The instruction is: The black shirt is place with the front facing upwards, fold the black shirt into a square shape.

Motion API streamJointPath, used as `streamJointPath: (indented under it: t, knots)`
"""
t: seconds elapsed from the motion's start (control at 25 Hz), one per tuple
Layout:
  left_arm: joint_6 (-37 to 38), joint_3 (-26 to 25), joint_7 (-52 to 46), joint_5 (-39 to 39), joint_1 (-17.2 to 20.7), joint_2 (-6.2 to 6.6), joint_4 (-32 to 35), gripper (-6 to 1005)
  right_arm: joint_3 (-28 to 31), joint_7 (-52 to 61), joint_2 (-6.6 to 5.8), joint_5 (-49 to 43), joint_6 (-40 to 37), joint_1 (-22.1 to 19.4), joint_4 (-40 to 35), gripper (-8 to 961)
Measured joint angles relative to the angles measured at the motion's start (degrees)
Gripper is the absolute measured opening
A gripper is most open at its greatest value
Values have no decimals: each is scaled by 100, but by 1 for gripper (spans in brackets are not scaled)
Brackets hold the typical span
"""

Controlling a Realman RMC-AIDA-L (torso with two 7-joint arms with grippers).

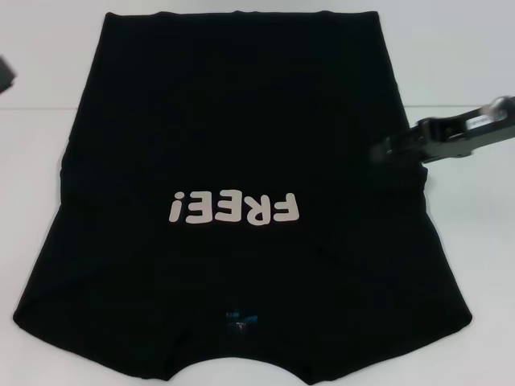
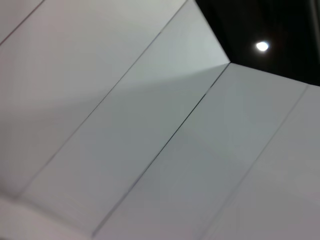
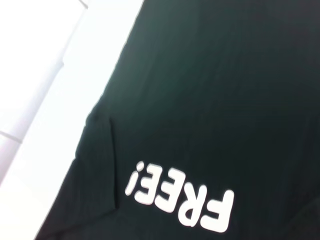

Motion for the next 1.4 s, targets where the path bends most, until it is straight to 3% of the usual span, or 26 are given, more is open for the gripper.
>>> streamJointPath:
  t: [0.16,0.28,0.4,0.56,0.92,1.4]
  knots:
    - [501,36,-1077,1028,161,257,591,732,136,44,-192,219,-220,-109,-38,595]
    - [919,13,-1487,1718,200,298,1060,734,175,49,-244,238,-255,-114,-40,588]
    - [972,104,-1899,2480,243,221,1487,736,167,52,-254,224,-249,-87,-42,584]
    - [924,136,-2307,3227,211,208,1458,738,132,54,-278,208,-229,-69,-46,584]
    - [588,185,-2860,3594,258,120,1209,754,126,64,-316,198,-218,-138,-54,584]
    - [-731,205,-3373,4024,294,91,629,751,129,44,-319,193,-110,-256,-53,584]
